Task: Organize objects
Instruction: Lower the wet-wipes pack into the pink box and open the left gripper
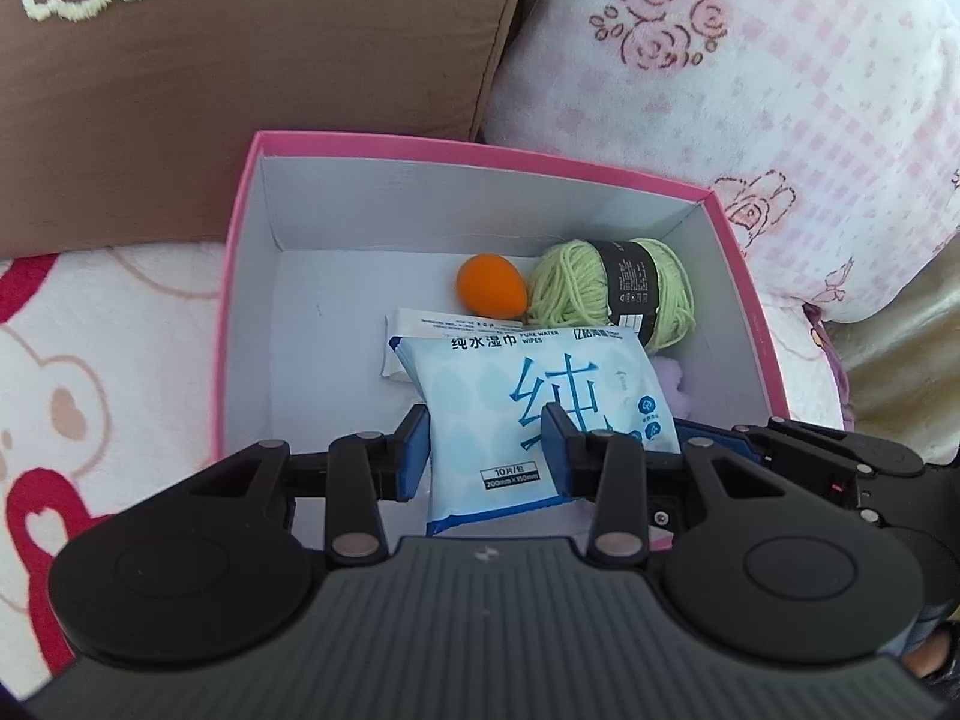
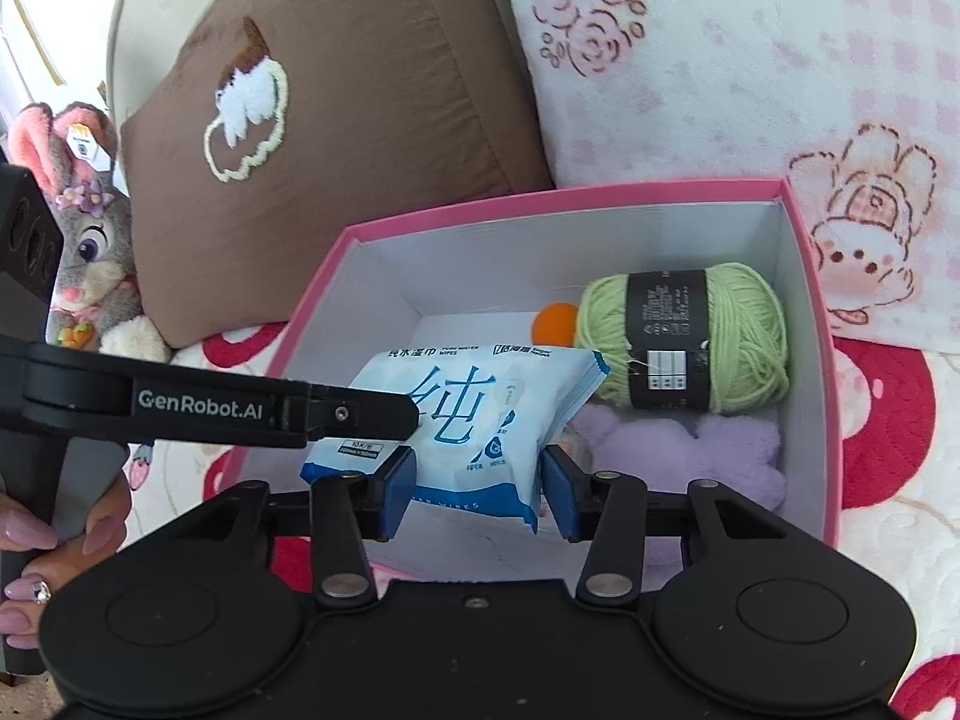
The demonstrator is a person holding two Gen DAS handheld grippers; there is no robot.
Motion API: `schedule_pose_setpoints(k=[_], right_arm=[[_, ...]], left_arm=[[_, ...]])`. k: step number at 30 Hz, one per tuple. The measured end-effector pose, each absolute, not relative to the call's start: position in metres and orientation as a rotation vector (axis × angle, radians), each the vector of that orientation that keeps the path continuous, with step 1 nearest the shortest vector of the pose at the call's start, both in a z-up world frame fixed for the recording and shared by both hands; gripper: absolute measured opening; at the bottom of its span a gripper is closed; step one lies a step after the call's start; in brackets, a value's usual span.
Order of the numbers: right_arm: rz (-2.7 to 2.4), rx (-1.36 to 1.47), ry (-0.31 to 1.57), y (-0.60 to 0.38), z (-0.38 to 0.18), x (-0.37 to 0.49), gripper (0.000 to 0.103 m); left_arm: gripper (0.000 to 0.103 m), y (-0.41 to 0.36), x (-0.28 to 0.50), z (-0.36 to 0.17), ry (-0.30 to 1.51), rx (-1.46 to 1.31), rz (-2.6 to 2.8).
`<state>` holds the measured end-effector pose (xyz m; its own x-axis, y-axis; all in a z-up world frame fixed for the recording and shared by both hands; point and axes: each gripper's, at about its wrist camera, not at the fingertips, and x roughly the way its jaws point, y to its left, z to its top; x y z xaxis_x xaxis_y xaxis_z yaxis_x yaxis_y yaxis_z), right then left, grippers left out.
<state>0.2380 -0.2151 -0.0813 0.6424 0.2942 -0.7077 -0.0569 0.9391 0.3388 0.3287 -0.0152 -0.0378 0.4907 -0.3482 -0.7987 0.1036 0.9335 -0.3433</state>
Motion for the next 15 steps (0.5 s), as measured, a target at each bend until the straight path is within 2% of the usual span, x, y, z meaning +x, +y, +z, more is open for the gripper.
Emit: schedule_pose_setpoints(k=[10, 15], right_arm=[[0.148, 0.288, 0.9, -0.22, -0.093, 0.24, 0.047], [0.118, 0.286, 0.938, -0.221, -0.102, 0.244, 0.042]], left_arm=[[0.038, -0.018, 0.333, -0.057, 1.043, -0.333, -0.281], [0.037, -0.015, 0.336, -0.077, 1.152, -0.38, -0.225]])
